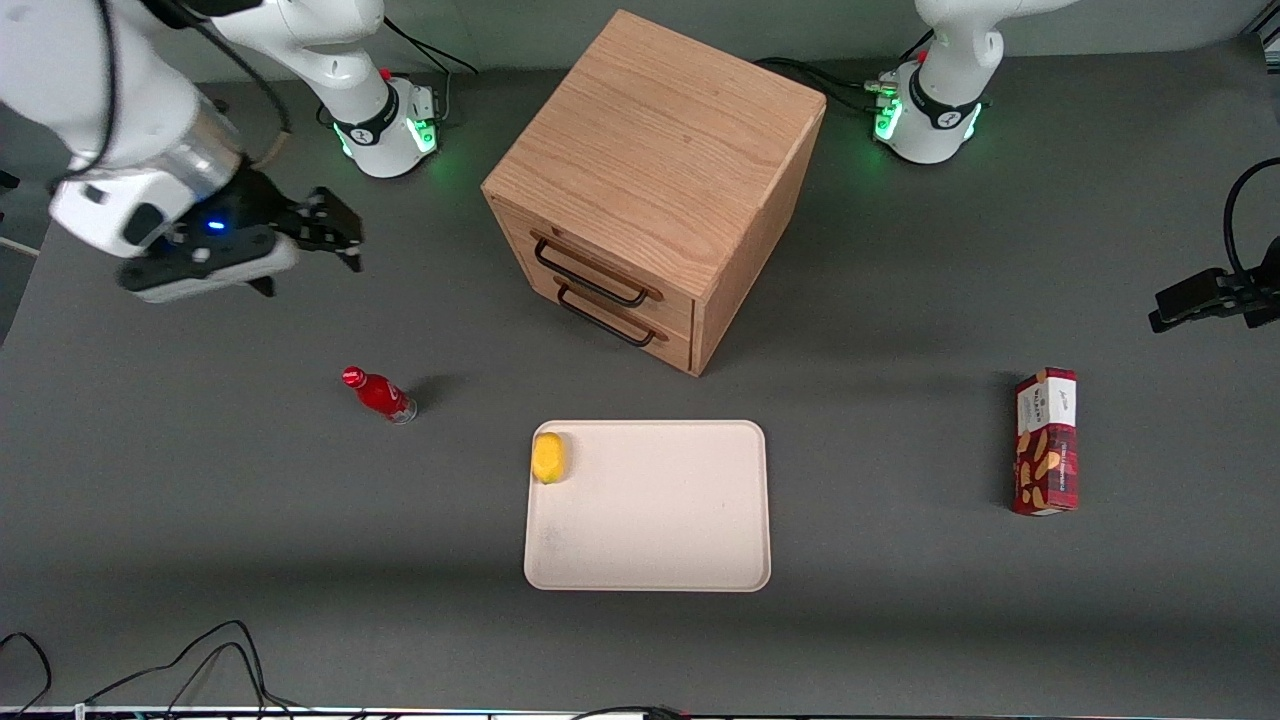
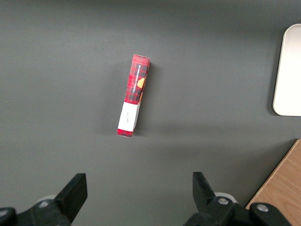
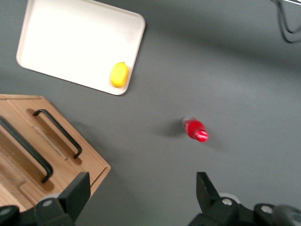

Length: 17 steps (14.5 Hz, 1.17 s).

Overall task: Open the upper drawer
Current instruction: 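Move the right gripper toward the upper drawer's black handle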

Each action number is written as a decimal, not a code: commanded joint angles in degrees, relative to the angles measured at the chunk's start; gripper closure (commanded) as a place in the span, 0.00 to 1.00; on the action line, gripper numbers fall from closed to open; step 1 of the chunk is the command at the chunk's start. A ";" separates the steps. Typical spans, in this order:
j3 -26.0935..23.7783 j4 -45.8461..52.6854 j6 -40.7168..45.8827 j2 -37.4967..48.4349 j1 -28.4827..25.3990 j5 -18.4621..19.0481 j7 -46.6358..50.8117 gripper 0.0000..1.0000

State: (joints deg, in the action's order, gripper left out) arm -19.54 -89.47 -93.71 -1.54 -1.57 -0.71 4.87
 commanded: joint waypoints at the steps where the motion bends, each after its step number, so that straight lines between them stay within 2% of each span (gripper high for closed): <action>1: -3.30 2.11 -0.33 -2.85 -0.28 0.09 -1.60 0.00; 3: -5.15 2.11 -0.33 -3.73 -0.62 -1.22 -6.51 0.00; 7: -6.56 2.37 -0.86 -6.54 -1.85 -6.58 -18.99 0.00; 10: -6.74 1.94 -1.56 -8.57 -1.94 -12.64 -24.44 0.00; 17: -8.57 -1.74 -8.23 -12.44 -3.61 -13.88 -29.30 0.00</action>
State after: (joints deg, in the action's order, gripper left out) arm -27.06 -89.56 -99.06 -13.24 -4.65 -13.36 -22.92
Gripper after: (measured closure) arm 0.000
